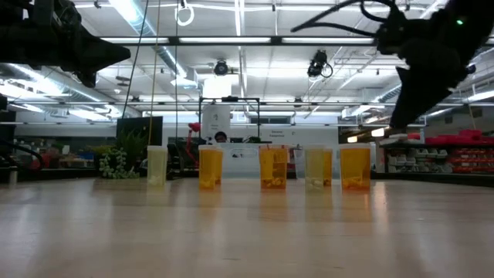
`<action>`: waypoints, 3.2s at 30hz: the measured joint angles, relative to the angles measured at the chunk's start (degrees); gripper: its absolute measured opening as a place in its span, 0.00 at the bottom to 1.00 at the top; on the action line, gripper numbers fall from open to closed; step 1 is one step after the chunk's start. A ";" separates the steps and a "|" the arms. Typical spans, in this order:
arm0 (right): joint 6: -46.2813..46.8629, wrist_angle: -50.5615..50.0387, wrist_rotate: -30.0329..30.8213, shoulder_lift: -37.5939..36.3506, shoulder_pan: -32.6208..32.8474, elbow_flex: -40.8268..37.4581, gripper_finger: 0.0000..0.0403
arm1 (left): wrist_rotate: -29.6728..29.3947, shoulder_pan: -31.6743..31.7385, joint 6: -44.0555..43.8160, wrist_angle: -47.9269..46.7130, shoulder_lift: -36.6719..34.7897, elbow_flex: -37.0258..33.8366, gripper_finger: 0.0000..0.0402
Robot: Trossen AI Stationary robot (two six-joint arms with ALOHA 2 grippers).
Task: Pick and place medicine bottles into bin by pill shape (circle, oval)
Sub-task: Put the bottom right big orange pill into the right transparent bin
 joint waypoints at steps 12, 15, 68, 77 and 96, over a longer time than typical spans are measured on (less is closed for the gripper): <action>4.74 13.69 8.43 -0.09 7.83 -10.99 0.74 | -0.01 -0.01 0.03 0.00 0.00 -0.01 0.07; 6.14 15.51 13.31 -0.09 9.39 -12.87 0.80 | -0.02 0.00 0.00 -0.02 0.00 0.00 0.06; -9.08 68.10 30.75 18.07 5.26 -25.77 0.85 | -0.01 -0.01 0.03 -0.01 0.00 0.00 0.09; -10.55 71.02 27.95 18.09 4.63 -25.40 0.85 | -0.02 -0.01 0.04 -0.02 -0.01 0.00 0.08; -18.15 74.31 21.83 18.09 -1.43 -24.59 0.85 | -0.01 -0.01 0.04 -0.01 -0.02 -0.02 0.08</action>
